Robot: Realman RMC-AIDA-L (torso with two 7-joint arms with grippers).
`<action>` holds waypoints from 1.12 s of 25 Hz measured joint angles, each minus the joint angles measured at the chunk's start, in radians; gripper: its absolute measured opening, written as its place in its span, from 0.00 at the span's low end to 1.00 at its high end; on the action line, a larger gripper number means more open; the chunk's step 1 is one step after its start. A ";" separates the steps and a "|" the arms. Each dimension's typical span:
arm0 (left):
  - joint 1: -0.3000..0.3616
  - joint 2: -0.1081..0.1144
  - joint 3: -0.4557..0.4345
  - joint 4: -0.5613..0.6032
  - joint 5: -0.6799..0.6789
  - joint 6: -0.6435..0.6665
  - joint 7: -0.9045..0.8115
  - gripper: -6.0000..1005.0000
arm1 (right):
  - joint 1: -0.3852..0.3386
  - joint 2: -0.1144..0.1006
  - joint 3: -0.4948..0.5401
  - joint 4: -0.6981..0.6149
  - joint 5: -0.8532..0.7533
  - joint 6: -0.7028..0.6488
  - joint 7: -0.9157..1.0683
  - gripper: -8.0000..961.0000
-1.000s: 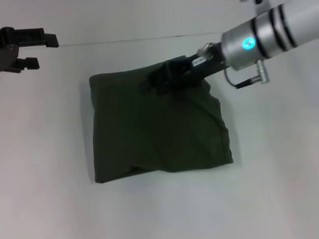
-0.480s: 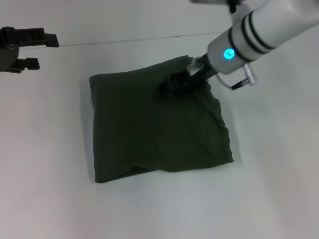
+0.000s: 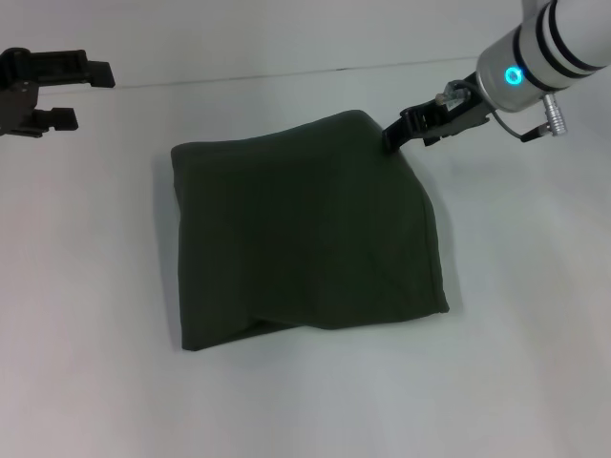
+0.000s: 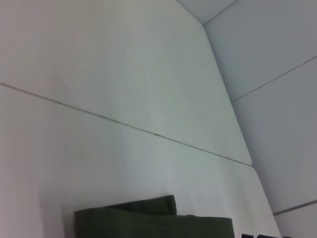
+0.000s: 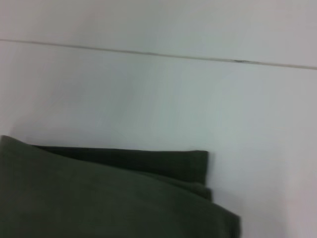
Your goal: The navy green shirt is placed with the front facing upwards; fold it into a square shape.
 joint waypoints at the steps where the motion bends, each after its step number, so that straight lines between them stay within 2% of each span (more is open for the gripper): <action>1: 0.000 0.000 0.001 0.000 0.000 0.000 0.000 0.94 | 0.000 0.003 0.004 -0.005 0.006 -0.004 -0.002 0.63; 6: 0.002 0.000 -0.001 0.000 0.000 0.003 0.000 0.94 | 0.005 0.011 0.010 -0.046 0.097 -0.040 -0.035 0.63; 11: 0.013 -0.001 -0.001 0.000 0.000 0.004 -0.001 0.94 | 0.015 0.010 0.009 -0.037 0.175 -0.022 -0.058 0.62; 16: 0.015 -0.003 -0.001 0.001 0.000 0.002 -0.001 0.94 | 0.033 0.011 0.007 0.040 0.143 0.055 -0.066 0.62; 23: 0.021 -0.003 -0.001 0.001 0.000 -0.003 -0.002 0.94 | 0.037 0.006 0.018 0.174 0.203 0.143 -0.107 0.62; 28: 0.017 -0.004 0.000 0.001 0.000 -0.005 -0.002 0.94 | 0.050 0.011 0.001 0.250 0.088 0.281 -0.080 0.61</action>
